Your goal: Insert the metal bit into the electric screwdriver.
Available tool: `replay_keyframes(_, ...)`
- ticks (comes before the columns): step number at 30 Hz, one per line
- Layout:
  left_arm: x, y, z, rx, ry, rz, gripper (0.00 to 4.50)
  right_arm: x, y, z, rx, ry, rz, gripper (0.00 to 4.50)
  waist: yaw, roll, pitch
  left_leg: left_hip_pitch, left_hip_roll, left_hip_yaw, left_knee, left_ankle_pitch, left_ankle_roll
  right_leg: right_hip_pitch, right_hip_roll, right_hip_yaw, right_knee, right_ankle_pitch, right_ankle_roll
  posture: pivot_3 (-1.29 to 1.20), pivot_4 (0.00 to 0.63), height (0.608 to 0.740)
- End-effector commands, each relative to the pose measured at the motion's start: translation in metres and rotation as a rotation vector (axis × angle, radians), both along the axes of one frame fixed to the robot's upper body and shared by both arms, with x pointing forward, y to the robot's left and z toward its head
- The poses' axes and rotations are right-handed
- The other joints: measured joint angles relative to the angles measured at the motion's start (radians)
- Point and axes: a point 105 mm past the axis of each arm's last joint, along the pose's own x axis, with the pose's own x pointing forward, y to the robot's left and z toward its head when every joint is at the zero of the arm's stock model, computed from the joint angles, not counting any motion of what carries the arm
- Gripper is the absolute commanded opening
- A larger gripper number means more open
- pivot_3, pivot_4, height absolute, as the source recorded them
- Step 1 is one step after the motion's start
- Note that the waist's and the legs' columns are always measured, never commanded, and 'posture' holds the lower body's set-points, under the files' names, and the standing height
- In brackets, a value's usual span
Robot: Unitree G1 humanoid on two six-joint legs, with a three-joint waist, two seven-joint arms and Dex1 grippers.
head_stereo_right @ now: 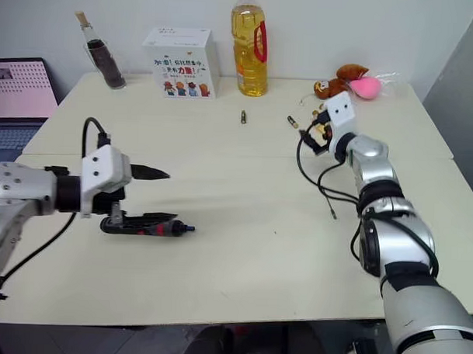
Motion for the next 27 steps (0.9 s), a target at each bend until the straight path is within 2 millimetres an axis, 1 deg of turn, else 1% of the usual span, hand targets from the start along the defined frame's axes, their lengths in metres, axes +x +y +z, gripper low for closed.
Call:
replay_keyframes(1, -0.002, 0.026, 0.011, 0.129, 0.026, -0.007, 4.5, -0.046, 0.027, 0.02, 0.054, -0.053, 0.244, 4.47, 0.003, 0.002, 0.001, 0.0, 0.003, 0.0, 0.0, 0.0, 0.0, 0.0, 0.0, 0.0, 0.0, 0.0, 0.0, 0.0, 0.15, 0.74)
replay_keyframes(4, 0.002, 0.035, 0.017, 0.195, 0.057, -0.018, 4.5, -0.089, 0.04, 0.008, 0.052, -0.015, 0.35, 4.47, 0.01, 0.003, 0.002, 0.0, 0.005, 0.0, 0.001, 0.0, 0.0, 0.0, 0.001, -0.002, 0.001, 0.0, 0.0, 0.0, 0.15, 0.74)
replay_keyframes(7, 0.007, 0.033, 0.019, 0.249, 0.084, -0.071, 4.5, -0.131, 0.051, -0.008, 0.045, 0.039, 0.435, 4.47, 0.018, 0.002, 0.001, 0.001, 0.006, 0.0, 0.002, 0.0, 0.0, 0.0, 0.003, -0.003, 0.002, 0.0, -0.001, 0.0, 0.15, 0.74)
replay_keyframes(8, 0.009, 0.033, 0.019, 0.263, 0.089, -0.085, 4.5, -0.141, 0.054, -0.011, 0.039, 0.051, 0.452, 4.47, 0.021, 0.002, 0.001, 0.002, 0.005, 0.001, 0.002, 0.0, 0.001, 0.001, 0.005, -0.004, 0.002, 0.0, -0.001, 0.0, 0.15, 0.74)
replay_keyframes(10, 0.012, 0.028, 0.016, 0.303, 0.105, -0.129, 4.5, -0.16, 0.057, -0.02, 0.039, 0.084, 0.469, 4.47, 0.024, 0.002, 0.001, 0.002, 0.002, 0.001, 0.002, 0.0, 0.001, 0.001, 0.006, -0.004, 0.002, 0.001, -0.001, 0.0, 0.15, 0.74)
replay_keyframes(12, 0.015, 0.016, 0.01, 0.314, 0.12, -0.181, 4.5, -0.176, 0.06, -0.028, 0.042, 0.107, 0.474, 4.47, 0.025, 0.002, 0.001, 0.002, 0.002, 0.0, 0.002, 0.0, 0.001, 0.001, 0.006, -0.003, 0.002, 0.001, -0.001, 0.0, 0.15, 0.74)
replay_keyframes(13, 0.015, 0.007, 0.005, 0.318, 0.14, -0.211, 4.5, -0.184, 0.059, -0.033, 0.045, 0.117, 0.475, 4.47, 0.026, 0.002, 0.001, 0.002, 0.002, 0.0, 0.002, 0.0, 0.001, 0.001, 0.006, -0.003, 0.002, 0.001, -0.001, 0.0, 0.15, 0.74)
replay_keyframes(14, 0.015, 0.003, -0.002, 0.36, 0.163, -0.214, 4.5, -0.19, 0.058, -0.036, 0.044, 0.123, 0.469, 4.47, 0.026, 0.002, 0.001, 0.002, 0.003, 0.0, 0.002, 0.0, 0.001, 0.001, 0.006, -0.003, 0.002, 0.001, -0.001, 0.0, 0.15, 0.74)
replay_keyframes(16, 0.014, -0.003, -0.011, 0.386, 0.19, -0.239, 4.5, -0.196, 0.058, -0.04, 0.042, 0.131, 0.467, 4.47, 0.025, 0.002, 0.001, 0.002, 0.002, 0.0, 0.003, 0.0, 0.001, 0.001, 0.006, -0.003, 0.002, 0.001, -0.001, 0.0, 0.15, 0.74)
replay_keyframes(20, 0.019, -0.004, -0.019, 0.432, 0.206, -0.235, 4.5, -0.204, 0.062, -0.04, 0.07, 0.15, 0.474, 4.47, 0.011, 0.002, 0.001, 0.003, 0.003, 0.001, 0.003, 0.0, 0.001, 0.001, 0.006, -0.003, 0.004, 0.001, -0.001, 0.0, 0.15, 0.74)
replay_keyframes(27, 0.029, -0.01, -0.04, 0.519, 0.197, -0.265, 4.5, -0.207, 0.067, -0.04, 0.093, 0.143, 0.463, 4.47, 0.007, 0.002, 0.001, 0.003, 0.006, 0.0, 0.003, 0.0, 0.001, 0.001, 0.01, -0.003, 0.005, 0.0, -0.002, 0.0, 0.15, 0.74)
